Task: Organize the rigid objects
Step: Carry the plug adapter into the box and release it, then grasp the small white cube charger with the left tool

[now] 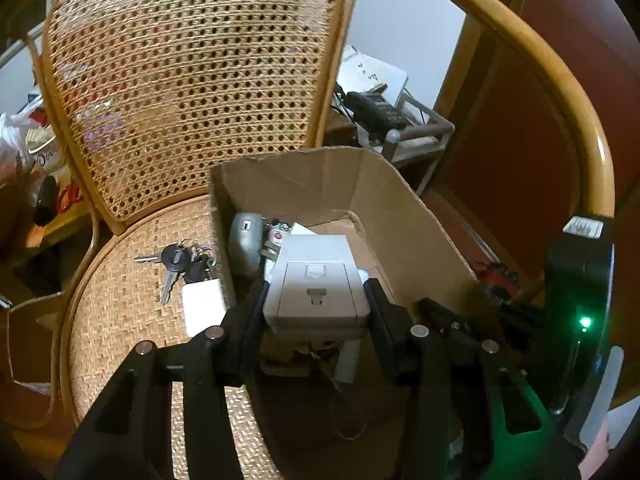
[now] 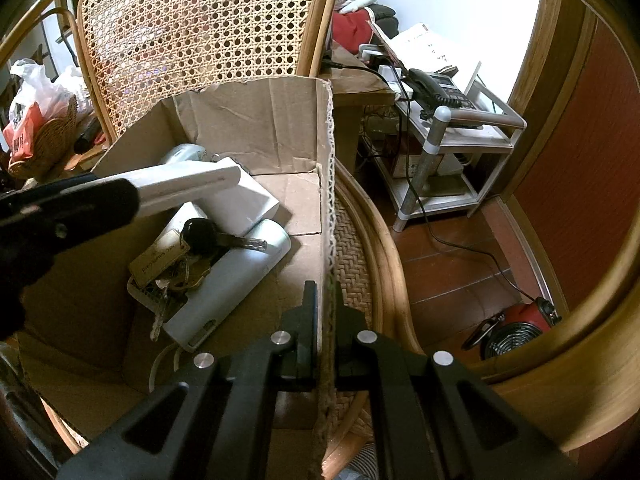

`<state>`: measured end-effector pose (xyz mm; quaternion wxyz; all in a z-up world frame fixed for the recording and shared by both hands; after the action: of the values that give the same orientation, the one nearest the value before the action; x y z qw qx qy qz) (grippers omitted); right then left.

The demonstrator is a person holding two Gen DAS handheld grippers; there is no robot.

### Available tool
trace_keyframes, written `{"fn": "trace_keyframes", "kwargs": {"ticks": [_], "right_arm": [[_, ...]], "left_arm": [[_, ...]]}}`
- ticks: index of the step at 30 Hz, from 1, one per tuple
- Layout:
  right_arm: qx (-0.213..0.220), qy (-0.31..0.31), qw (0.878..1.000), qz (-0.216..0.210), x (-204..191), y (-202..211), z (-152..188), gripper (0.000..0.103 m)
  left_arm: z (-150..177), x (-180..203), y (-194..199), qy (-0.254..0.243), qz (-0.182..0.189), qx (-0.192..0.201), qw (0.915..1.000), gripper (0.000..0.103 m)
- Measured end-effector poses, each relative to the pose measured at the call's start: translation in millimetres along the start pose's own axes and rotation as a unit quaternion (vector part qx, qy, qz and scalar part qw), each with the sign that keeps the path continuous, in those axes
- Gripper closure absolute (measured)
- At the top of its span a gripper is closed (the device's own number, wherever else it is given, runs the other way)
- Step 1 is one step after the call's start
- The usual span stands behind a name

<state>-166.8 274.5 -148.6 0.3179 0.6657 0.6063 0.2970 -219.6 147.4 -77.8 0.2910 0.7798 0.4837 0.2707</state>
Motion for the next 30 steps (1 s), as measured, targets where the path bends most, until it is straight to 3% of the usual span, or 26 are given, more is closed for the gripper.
{"fn": "trace_keyframes", "kwargs": {"ticks": [9,12,17,19,22,30], "right_arm": [[0.000,0.000,1.000,0.000,-1,0,-2,0.095],[0.000,0.001,1.000,0.000,-1,0,-1,0.095],[0.000,0.000,1.000,0.000,-3,-1,-2,0.095],[0.000,0.001,1.000,0.000,-2,-1,-2,0.095],[0.000,0.001,1.000,-0.001,-2,-1,-2,0.096],[0.000,0.002,1.000,-0.001,-2,-1,-2,0.096]], "left_arm": [[4,8,-13,0.001,0.002,-0.012,0.9999,0.055],[0,2,-3,0.008,0.006,0.007,0.9999,0.025],[-17,-10,21,-0.002,-0.011,0.037,0.9993,0.018],[-25,-21,33,-0.009,-0.027,0.053,0.9982,0.008],[-32,-45,43,-0.013,-0.057,0.069,0.9959,0.006],[-19,-113,26,-0.001,-0.089,0.036,0.9954,0.006]]}}
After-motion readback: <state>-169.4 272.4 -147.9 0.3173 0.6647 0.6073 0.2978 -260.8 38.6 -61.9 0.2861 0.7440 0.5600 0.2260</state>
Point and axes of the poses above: each gripper's, at about its wrist camera, not at the fingertips, and y roughly against the way its jaws point, x to its right, z to its underside, the point moved 1 cm from there along -y, roughly the way its jaws point, and after that the axes turned 5 degrees about x, right-handed, at the moved point
